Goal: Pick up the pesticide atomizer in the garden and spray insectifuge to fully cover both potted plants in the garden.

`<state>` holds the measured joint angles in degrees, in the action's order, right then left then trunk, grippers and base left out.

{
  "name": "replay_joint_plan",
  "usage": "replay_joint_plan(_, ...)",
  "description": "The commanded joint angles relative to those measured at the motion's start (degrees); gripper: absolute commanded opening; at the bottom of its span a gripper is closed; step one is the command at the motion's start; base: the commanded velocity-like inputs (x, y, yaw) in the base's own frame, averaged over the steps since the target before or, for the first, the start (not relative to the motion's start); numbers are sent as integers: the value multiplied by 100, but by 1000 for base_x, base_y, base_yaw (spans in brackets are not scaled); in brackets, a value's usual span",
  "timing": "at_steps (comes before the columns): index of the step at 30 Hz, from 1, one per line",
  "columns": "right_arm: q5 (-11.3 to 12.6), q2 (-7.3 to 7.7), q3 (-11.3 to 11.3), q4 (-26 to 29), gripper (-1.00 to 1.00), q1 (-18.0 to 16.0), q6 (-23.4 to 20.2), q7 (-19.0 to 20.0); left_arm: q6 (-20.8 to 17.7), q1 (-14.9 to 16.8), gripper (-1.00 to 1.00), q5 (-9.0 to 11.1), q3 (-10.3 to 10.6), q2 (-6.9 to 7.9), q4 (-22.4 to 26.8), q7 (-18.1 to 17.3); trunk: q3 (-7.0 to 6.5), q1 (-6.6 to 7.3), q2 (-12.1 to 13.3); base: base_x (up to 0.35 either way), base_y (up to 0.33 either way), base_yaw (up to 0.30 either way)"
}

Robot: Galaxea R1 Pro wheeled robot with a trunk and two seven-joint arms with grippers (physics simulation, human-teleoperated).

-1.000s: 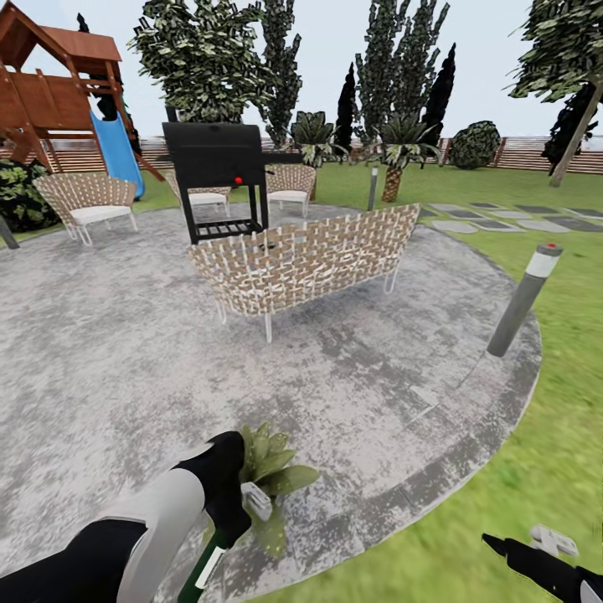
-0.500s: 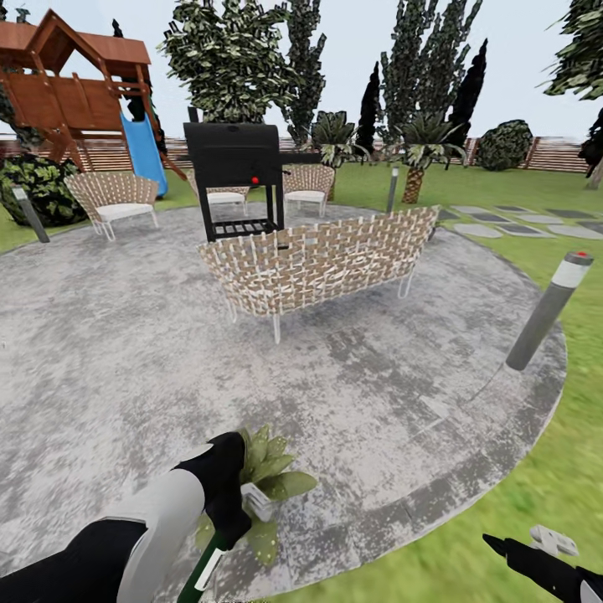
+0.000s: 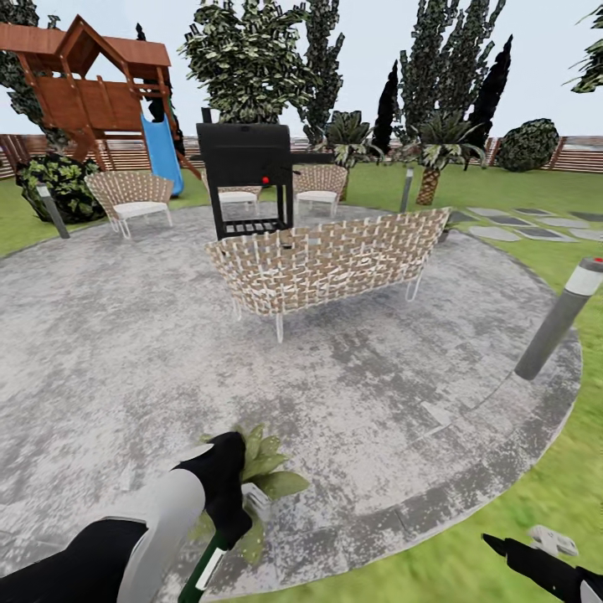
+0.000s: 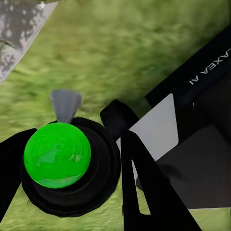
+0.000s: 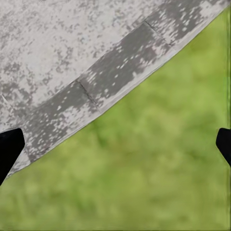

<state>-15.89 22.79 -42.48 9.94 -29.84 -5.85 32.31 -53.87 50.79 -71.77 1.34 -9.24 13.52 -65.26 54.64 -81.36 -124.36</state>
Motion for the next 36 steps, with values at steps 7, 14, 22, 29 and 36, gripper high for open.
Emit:
replay_joint_plan(7,-37,-2,-49,8,100,-2,-39,30,-56,1,-100,-39,15,-55,106,-67,5,1,-3,0,-315,35)
replay_joint_plan(14,-37,-2,-49,8,100,-2,-39,30,-206,1,-100,-39,12,-60,331,-100,5,1,-3,12,-281,245)
replay_joint_plan(22,-37,-2,-49,8,100,-3,-39,30,-238,1,-100,-33,6,-60,336,-101,5,1,-3,175,-125,273)
replay_joint_plan(29,-37,-2,-49,7,100,-4,-39,30,-238,1,-100,134,-2,-60,336,-101,5,1,-3,21,-6,273)
replay_joint_plan(36,-37,-2,-49,8,100,-2,-39,30,-238,1,-100,497,-3,-60,328,-101,5,1,-3,158,-148,94)
